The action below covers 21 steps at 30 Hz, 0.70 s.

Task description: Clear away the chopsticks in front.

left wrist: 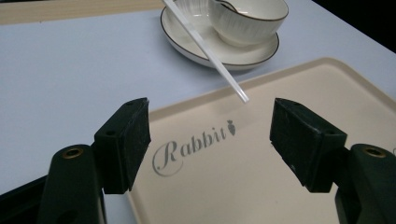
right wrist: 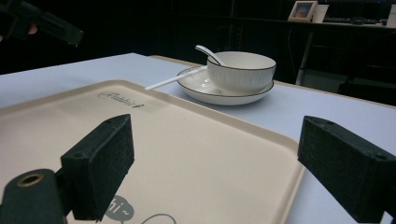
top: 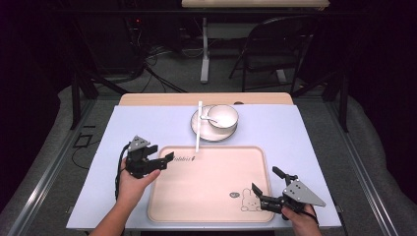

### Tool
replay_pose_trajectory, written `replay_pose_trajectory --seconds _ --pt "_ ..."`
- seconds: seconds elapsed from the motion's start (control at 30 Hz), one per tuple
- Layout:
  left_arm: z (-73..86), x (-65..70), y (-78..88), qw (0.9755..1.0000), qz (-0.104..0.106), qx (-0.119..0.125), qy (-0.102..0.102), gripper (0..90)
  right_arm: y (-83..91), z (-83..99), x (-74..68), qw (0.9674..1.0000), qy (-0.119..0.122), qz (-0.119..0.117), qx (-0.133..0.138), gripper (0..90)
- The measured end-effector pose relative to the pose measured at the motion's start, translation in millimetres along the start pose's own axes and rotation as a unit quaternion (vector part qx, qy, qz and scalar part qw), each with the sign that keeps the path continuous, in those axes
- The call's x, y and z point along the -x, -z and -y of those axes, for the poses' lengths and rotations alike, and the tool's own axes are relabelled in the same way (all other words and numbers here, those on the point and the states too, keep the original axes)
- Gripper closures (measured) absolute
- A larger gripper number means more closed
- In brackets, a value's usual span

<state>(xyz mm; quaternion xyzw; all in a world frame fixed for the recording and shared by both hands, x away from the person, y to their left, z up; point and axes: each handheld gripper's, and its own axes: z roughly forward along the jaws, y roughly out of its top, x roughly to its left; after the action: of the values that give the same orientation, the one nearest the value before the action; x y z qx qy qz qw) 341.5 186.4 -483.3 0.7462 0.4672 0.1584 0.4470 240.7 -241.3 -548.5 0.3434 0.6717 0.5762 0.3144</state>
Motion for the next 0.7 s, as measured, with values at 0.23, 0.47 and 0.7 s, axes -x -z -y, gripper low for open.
replay_pose_trajectory --seconds 0.23,0.47,0.7 --pt "-25.9 -2.0 -9.9 0.9997 0.016 -0.015 0.01 20.3 -1.5 0.4 0.9 1.0 -0.005 -0.001 0.0 9.9" --pt "-38.9 -4.3 -22.6 0.9993 -0.001 -0.035 0.009 20.4 -1.8 0.5 0.8 1.0 -0.004 -0.003 -0.002 9.9" --pt "-57.7 -5.3 -28.9 0.9991 -0.015 -0.04 0.005 21.7 -1.6 0.4 0.7 1.0 -0.004 -0.003 -0.001 9.9"
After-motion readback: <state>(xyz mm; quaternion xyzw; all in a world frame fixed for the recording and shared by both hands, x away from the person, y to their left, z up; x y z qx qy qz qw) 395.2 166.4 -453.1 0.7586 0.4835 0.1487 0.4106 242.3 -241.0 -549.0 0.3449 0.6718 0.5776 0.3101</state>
